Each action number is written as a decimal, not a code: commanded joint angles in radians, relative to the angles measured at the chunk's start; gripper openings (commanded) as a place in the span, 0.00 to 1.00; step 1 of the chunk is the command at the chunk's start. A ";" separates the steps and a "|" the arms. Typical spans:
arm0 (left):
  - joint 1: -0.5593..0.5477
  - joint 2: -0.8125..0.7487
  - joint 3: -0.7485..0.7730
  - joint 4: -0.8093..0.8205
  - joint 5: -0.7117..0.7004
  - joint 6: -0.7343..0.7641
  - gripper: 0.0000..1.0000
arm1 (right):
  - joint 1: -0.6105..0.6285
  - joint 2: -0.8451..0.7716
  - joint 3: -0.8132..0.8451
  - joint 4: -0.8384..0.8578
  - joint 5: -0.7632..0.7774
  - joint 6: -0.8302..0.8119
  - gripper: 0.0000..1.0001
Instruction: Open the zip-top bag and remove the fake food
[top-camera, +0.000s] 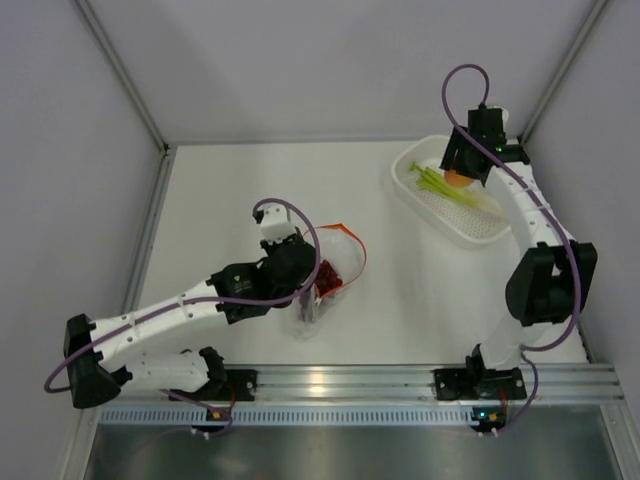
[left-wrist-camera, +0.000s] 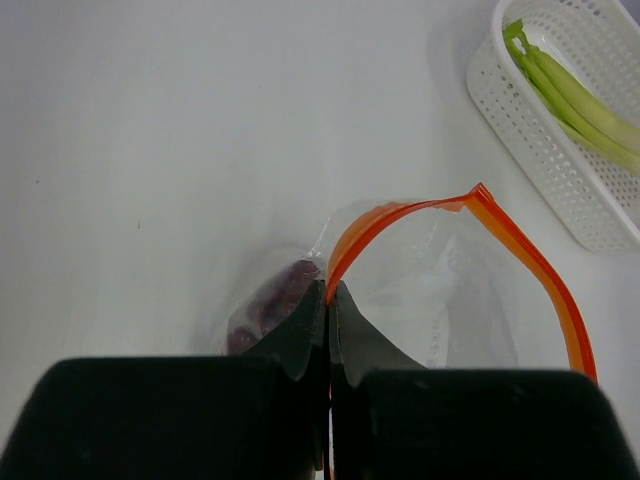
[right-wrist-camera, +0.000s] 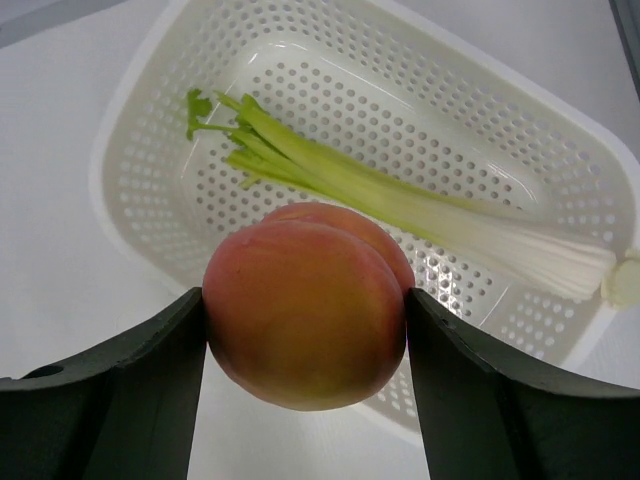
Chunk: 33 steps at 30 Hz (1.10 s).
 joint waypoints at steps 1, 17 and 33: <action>0.002 -0.002 -0.005 0.008 0.030 0.010 0.00 | -0.037 0.114 0.095 0.064 0.007 0.029 0.48; 0.001 -0.013 0.064 0.006 0.073 0.077 0.00 | -0.036 0.208 0.122 0.029 -0.030 0.030 0.99; 0.001 0.038 0.145 0.006 0.045 0.054 0.00 | 0.014 -0.182 -0.153 0.155 -0.433 0.204 0.84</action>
